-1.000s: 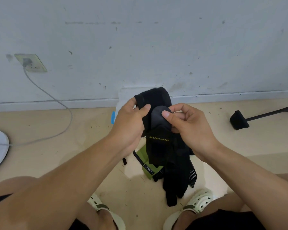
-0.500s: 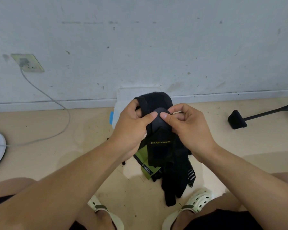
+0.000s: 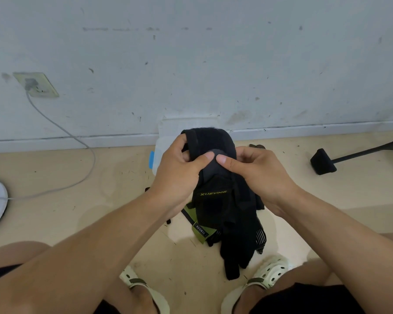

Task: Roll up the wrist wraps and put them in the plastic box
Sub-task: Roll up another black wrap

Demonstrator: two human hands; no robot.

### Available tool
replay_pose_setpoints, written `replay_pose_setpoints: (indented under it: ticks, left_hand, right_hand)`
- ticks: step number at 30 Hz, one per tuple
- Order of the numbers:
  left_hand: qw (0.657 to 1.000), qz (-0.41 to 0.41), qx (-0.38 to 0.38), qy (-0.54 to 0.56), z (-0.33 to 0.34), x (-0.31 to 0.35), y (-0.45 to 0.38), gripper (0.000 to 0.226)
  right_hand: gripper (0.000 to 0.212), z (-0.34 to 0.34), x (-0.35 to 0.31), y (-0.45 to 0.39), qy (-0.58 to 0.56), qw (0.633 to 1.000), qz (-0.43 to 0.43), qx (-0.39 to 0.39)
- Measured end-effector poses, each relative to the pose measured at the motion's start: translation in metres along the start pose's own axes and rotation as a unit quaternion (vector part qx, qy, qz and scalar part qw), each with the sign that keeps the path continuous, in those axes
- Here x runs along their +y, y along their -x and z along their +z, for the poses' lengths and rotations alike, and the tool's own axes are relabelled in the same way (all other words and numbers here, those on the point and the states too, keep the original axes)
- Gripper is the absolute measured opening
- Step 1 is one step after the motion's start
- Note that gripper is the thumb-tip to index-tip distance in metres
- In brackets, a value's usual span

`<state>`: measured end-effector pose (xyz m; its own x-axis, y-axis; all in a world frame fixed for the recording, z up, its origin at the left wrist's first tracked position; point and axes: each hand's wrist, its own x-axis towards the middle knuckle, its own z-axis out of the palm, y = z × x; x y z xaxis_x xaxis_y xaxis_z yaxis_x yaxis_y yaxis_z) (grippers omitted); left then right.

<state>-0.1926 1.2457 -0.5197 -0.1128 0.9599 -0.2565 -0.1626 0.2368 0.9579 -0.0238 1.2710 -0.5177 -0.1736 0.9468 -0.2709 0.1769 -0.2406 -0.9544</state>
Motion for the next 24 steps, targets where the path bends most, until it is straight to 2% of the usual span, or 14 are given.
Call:
replay_pose_setpoints:
  ticks: [5,7,10,12,14,16,17,21,24]
  left_hand:
    - [0.999,0.019,0.001,-0.028,0.000,0.003,0.002,0.036]
    - [0.999,0.014,0.014,-0.036,0.000,0.003,0.002,0.033]
    - [0.997,-0.018,0.054,-0.053,0.000,0.005,0.002,0.029]
    - [0.991,-0.017,0.099,-0.090,-0.002,0.009,0.000,0.024]
    - [0.984,0.003,0.111,-0.141,-0.004,0.013,-0.003,0.024]
    - [0.981,0.020,0.076,-0.176,-0.004,0.016,-0.003,0.030]
    - [0.982,0.027,0.053,-0.177,-0.004,0.017,-0.002,0.031]
    - [0.987,0.034,-0.005,-0.155,-0.005,0.020,0.001,0.032]
    - [0.993,0.018,-0.004,-0.118,-0.009,0.025,-0.003,0.030]
  right_hand:
    - [0.009,0.001,-0.002,0.001,-0.007,1.000,-0.004,0.007]
    - [0.011,0.000,-0.003,0.002,0.025,0.999,-0.021,0.001]
    - [0.044,-0.001,-0.005,0.005,0.169,0.982,-0.066,-0.047]
    - [0.055,-0.001,-0.008,0.008,0.214,0.974,-0.053,-0.043]
    - [0.046,-0.004,-0.010,0.008,0.226,0.972,-0.061,0.004]
    - [0.028,-0.005,-0.010,0.005,0.240,0.968,-0.077,0.016]
    - [0.027,-0.005,-0.009,0.003,0.246,0.967,-0.072,-0.008]
    - [0.055,-0.004,-0.011,0.004,0.227,0.960,0.000,-0.162]
    - [0.060,-0.008,-0.017,0.006,0.169,0.965,0.021,-0.199]
